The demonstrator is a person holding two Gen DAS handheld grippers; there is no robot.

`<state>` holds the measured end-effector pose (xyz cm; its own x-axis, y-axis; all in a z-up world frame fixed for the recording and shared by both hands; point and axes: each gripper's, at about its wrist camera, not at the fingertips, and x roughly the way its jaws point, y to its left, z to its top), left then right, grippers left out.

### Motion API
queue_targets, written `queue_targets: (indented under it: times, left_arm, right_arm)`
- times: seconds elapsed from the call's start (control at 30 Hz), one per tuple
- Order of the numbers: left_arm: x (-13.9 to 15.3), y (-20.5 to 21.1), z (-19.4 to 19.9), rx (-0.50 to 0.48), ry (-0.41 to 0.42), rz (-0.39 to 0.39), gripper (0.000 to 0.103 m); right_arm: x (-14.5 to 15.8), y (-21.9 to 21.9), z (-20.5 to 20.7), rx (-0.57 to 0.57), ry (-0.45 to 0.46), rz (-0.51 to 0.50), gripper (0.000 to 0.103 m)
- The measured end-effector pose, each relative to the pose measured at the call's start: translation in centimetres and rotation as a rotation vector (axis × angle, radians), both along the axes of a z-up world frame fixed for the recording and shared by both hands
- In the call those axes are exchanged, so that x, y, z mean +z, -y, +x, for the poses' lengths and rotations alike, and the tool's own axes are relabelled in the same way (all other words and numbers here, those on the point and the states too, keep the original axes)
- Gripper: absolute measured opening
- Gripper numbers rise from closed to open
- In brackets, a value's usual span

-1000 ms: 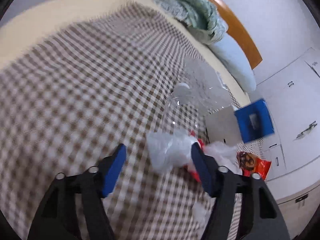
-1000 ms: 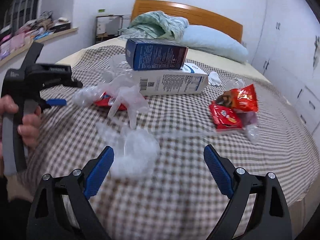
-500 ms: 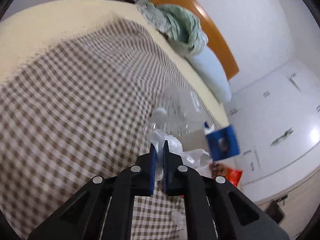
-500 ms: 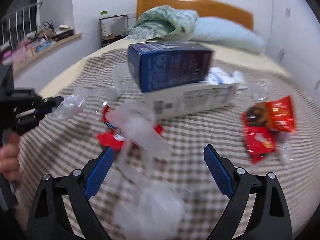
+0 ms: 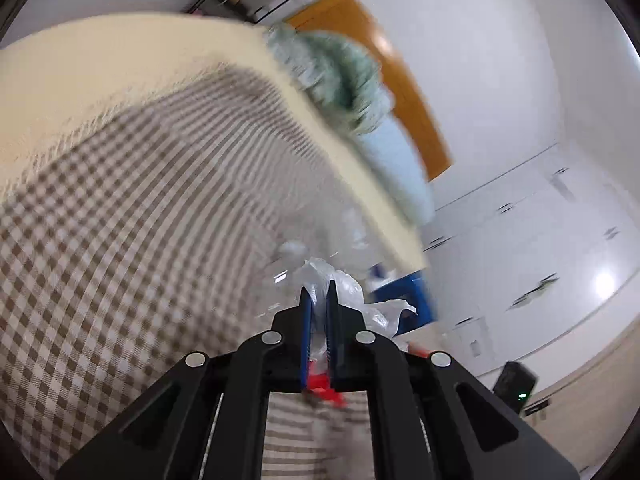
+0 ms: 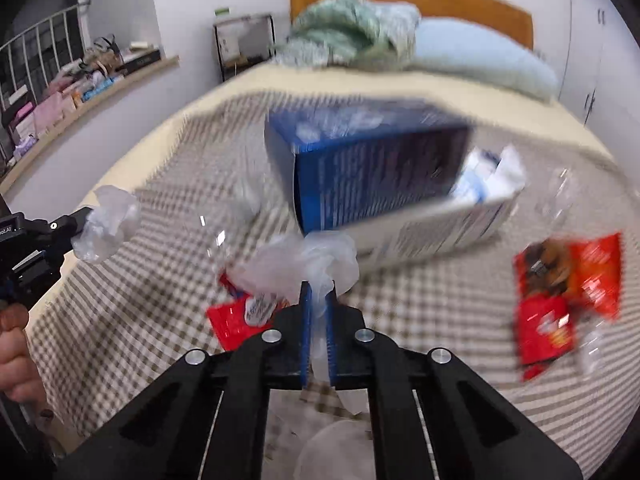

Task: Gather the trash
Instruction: 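Grasp a clear plastic wrap with the left tool while the right tool grasps a white plastic bag, then carry both plastic pieces to the trash bin while both tools open over it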

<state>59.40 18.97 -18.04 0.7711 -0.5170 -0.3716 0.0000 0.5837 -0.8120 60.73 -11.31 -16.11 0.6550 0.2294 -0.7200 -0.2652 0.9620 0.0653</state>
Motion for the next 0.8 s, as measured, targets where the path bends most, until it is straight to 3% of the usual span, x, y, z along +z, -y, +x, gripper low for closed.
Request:
queue_targets:
  times: [0.07,0.13,0.27,0.47,0.6,0.8]
  left_arm:
    - [1.4,-0.4,-0.9,-0.011,0.077,-0.050,0.003]
    - [2.0,-0.1,-1.1,-0.015,0.082,-0.050,0.003]
    - [4.1,1.7,-2.7,-0.023,0.055,0.059,0.003]
    - [7.3,5.5,-7.8,-0.052,0.067,0.155,0.003]
    - [9.1,11.3,-11.8,-0.180,0.088,0.204,0.003]
    - [10.7,23.8,-17.1,-0.430,0.123,0.308,0.003]
  right_arm:
    - [2.1,0.7,-1.0,-0.004,0.045,-0.005,0.005]
    - [3.4,1.2,-1.8,-0.005,0.070,-0.008,0.005]
    - [5.6,2.7,-3.9,0.001,0.099,-0.017,0.004]
    - [7.9,8.4,-9.4,-0.063,0.129,0.004,0.004]
    - [8.9,14.7,-14.3,-0.140,0.150,0.006,0.004]
    - [8.8,23.9,-21.1,-0.267,0.154,0.013,0.004]
